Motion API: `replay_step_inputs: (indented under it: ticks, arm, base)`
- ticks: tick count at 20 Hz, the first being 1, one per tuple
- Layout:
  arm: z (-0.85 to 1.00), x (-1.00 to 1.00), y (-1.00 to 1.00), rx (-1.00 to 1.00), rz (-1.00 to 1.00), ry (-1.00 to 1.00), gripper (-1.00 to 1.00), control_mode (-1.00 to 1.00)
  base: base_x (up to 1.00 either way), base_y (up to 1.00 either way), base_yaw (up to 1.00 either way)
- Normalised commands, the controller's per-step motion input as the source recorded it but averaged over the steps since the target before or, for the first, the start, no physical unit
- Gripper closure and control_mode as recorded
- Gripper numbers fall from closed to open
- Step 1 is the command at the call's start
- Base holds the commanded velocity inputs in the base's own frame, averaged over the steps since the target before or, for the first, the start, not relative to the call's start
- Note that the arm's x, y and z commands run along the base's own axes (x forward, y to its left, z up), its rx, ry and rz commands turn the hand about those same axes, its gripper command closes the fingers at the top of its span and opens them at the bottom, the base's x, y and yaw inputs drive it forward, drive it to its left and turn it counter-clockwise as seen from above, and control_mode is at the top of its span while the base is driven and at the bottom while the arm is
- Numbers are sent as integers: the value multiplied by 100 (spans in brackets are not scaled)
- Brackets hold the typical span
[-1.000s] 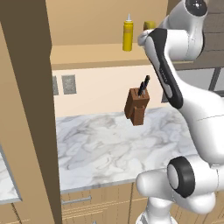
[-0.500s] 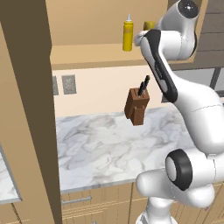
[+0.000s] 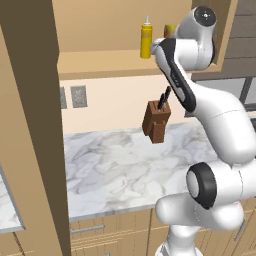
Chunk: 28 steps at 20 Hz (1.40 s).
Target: There are various items on the counter. Only move the condiments/shakers into the cabinet.
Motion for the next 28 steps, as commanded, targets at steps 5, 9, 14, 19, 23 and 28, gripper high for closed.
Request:
replay_step_inputs:
  ticks: [5,9,14,19,23,28]
  arm:
    - [-2,50,0,0,0,0,100,-100]
    - [-3,36,0,0,0,0,100,-100]
    - [-14,15,0,0,0,0,100,-100]
    - [-18,18,0,0,0,0,-100,-100]
    - [-20,27,-3,0,0,0,-100,-100]
    - [-2,2,-1,0,0,0,-100,-100]
  base:
    - [0,0,0]
    - [0,0,0]
    - [0,0,0]
    - [0,0,0]
    - [0,0,0]
    - [0,0,0]
